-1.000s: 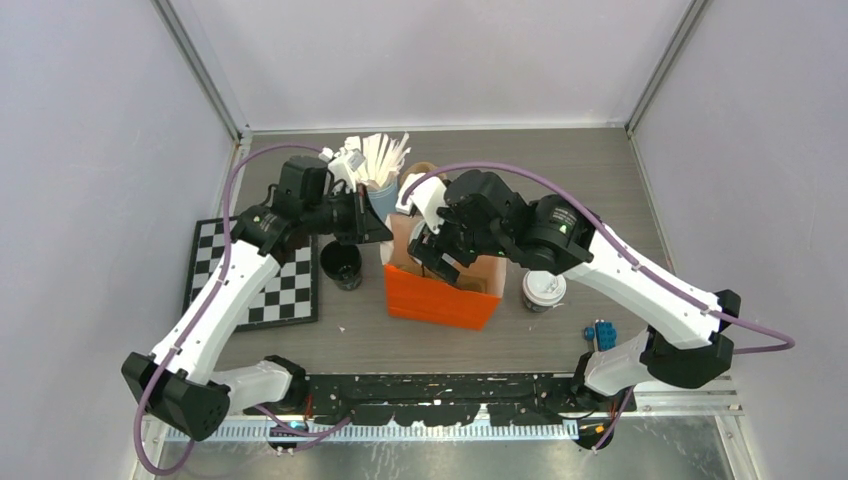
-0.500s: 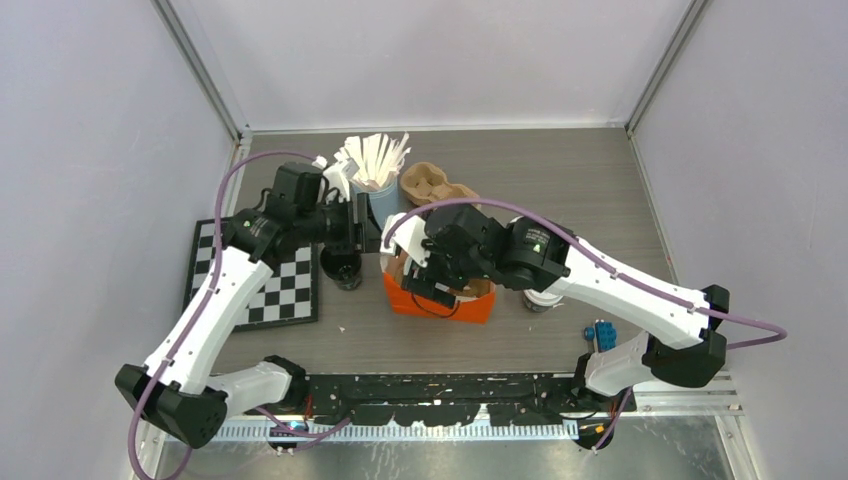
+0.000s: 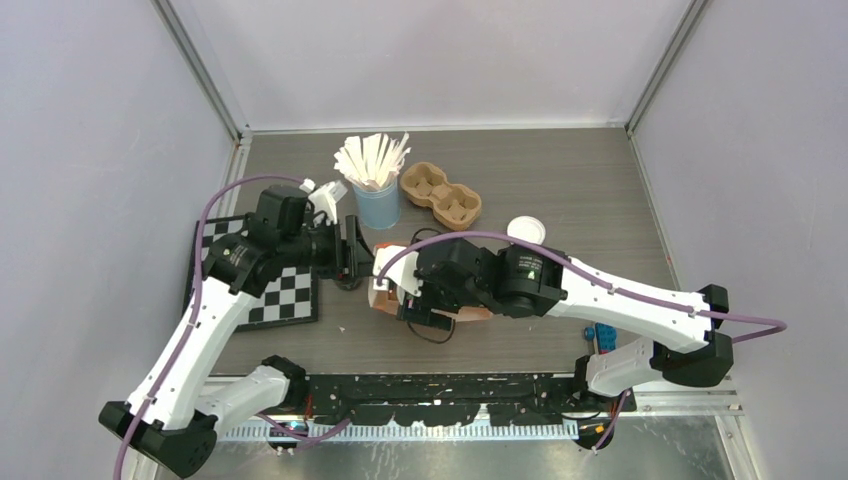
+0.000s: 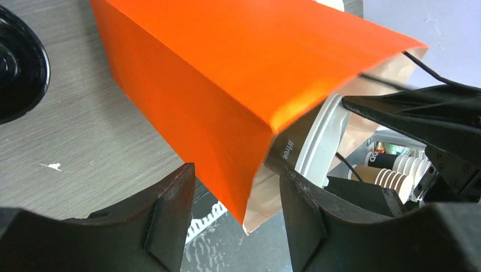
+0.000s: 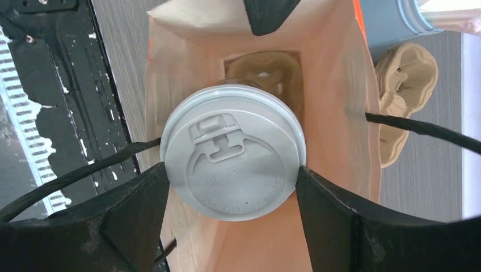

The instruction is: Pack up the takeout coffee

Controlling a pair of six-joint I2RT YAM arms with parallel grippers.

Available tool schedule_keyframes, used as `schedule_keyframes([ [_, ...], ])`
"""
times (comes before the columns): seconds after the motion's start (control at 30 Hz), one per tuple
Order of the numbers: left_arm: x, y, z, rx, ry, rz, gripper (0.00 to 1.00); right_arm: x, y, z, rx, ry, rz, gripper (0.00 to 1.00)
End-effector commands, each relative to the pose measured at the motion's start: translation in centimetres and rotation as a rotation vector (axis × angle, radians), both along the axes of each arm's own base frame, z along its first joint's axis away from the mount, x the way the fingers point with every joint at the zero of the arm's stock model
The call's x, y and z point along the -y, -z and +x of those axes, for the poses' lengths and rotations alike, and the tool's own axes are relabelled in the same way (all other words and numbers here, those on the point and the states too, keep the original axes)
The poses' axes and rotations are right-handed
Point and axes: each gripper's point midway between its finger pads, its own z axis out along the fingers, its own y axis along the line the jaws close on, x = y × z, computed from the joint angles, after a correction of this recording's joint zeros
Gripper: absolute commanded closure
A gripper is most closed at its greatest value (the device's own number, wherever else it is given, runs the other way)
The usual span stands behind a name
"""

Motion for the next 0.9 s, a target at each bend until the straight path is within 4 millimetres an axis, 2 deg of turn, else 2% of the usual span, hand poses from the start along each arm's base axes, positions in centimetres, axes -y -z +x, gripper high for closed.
schedule_keyframes([
  [0.0, 0.7, -0.2, 0.1, 0.018, 0.013, -0.047, 0.43, 0.0, -0.3, 0.0, 0.042, 0.007, 0.018, 0.31],
  [0.1, 0.8, 0.5, 0.0, 0.005, 0.011, -0.050, 0.49, -0.1, -0.3, 0.0, 0.048, 0.016, 0.023, 0.31],
  [0.3, 0.8, 0.4, -0.2, 0.059, 0.054, -0.056, 0.71, 0.0, -0.4, 0.8, 0.098, 0.033, 0.034, 0.31],
  [0.47, 1.1, -0.3, -0.9, 0.145, 0.121, -0.088, 0.75, 0.5, 0.7, 1.1, 0.142, 0.013, 0.009, 0.31],
  [0.57, 1.2, -0.8, -0.9, 0.182, 0.135, -0.103, 0.72, 0.5, 1.2, 1.2, 0.153, 0.004, 0.007, 0.31],
  [0.6, 1.0, -0.6, -0.9, 0.179, 0.123, -0.091, 0.63, 0.5, 1.4, 1.3, 0.160, -0.002, -0.001, 0.31],
  [0.7, 0.2, -0.1, -0.9, 0.138, 0.084, -0.043, 0.50, -0.1, 1.3, 1.6, 0.173, -0.001, 0.014, 0.31],
  [0.87, -0.7, 0.9, -2.1, 0.048, 0.041, -0.006, 0.46, -1.6, 1.3, 1.7, 0.164, -0.003, 0.047, 0.31],
])
